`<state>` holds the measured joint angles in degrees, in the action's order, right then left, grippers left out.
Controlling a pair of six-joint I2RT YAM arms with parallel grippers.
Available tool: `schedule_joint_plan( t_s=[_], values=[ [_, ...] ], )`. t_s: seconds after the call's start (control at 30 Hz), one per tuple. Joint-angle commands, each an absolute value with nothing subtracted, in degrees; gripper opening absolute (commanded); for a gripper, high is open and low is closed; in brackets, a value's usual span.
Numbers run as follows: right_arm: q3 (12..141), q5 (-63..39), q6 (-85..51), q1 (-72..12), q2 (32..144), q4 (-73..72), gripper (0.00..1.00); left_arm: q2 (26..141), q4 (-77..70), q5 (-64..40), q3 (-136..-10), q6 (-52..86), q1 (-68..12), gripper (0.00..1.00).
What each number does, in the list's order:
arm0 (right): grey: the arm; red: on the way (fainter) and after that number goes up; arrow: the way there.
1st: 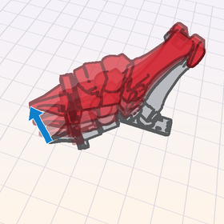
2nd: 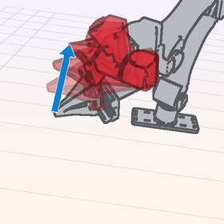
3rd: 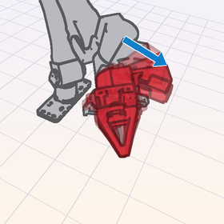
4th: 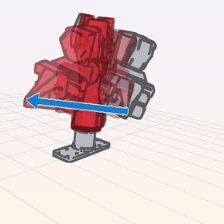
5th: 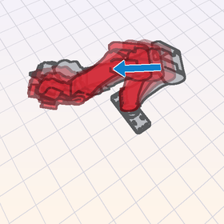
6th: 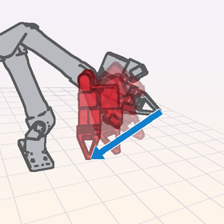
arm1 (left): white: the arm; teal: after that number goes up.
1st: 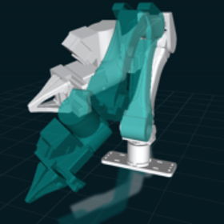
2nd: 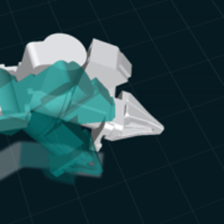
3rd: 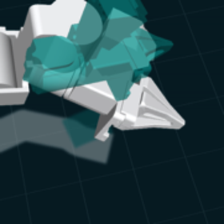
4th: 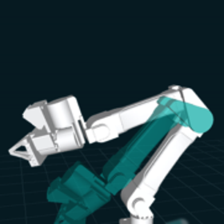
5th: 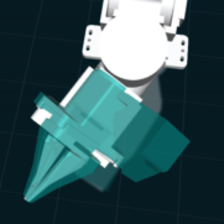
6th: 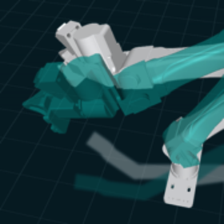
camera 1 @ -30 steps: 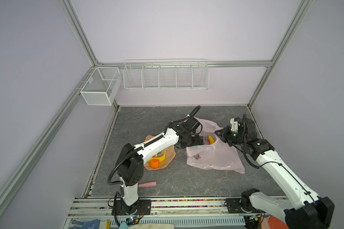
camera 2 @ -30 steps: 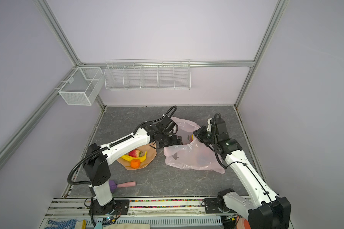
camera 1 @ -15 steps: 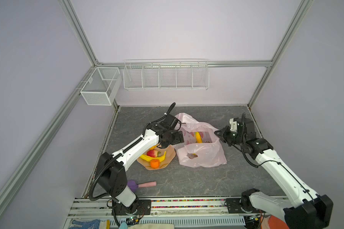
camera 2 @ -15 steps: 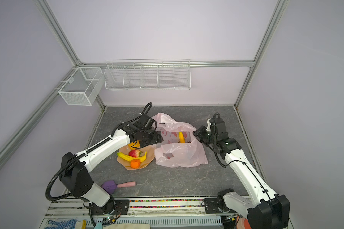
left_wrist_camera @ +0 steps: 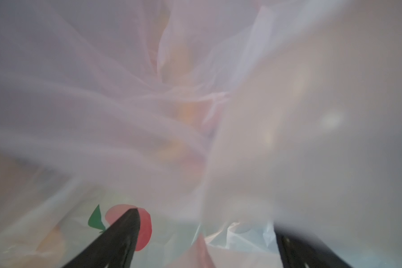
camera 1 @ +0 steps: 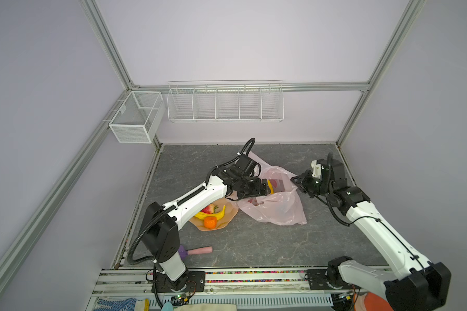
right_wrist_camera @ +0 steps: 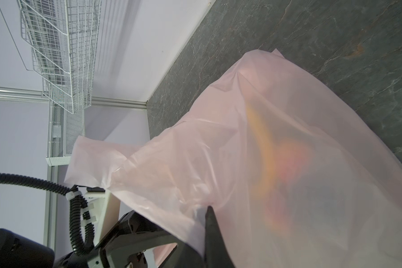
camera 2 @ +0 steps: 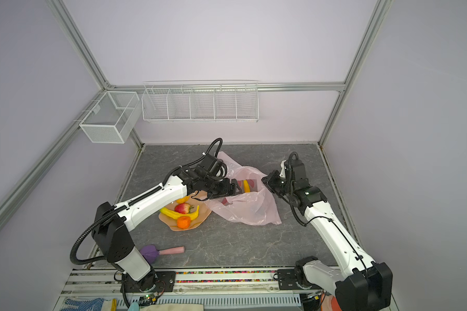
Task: Place the fruits into the plastic bag
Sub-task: Pick up the fruit from the plate.
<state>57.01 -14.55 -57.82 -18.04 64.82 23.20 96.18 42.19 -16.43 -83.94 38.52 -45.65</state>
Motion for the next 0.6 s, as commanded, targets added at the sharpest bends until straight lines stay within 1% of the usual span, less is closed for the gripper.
schedule_joint_plan(
  t_s=[0.0,0.13,0.27,0.43,0.57],
  values=[
    [58.2,-13.7,-57.3,-17.8,64.9,23.8,0.07,93.8,47.0,-13.1,-84.9,37.6,-45.3,0.91],
    [58.4,-14.0,-57.2,-17.8,65.5,23.6,0.07,90.8,51.0,-8.1,-83.5,38.0,-45.2,0.92],
    [58.6,-14.0,-57.3,-17.8,65.6,23.7,0.07,85.3,48.9,-8.2,-78.8,39.7,-43.8,0.92],
    [59.1,-14.0,-57.0,-17.8,65.6,24.1,0.07,76.1,45.9,-9.7,-71.6,41.4,-39.6,0.92],
    [59.3,-14.2,-56.9,-17.8,65.8,24.2,0.07,68.8,44.1,-6.8,-65.2,42.1,-35.0,0.93]
  ],
)
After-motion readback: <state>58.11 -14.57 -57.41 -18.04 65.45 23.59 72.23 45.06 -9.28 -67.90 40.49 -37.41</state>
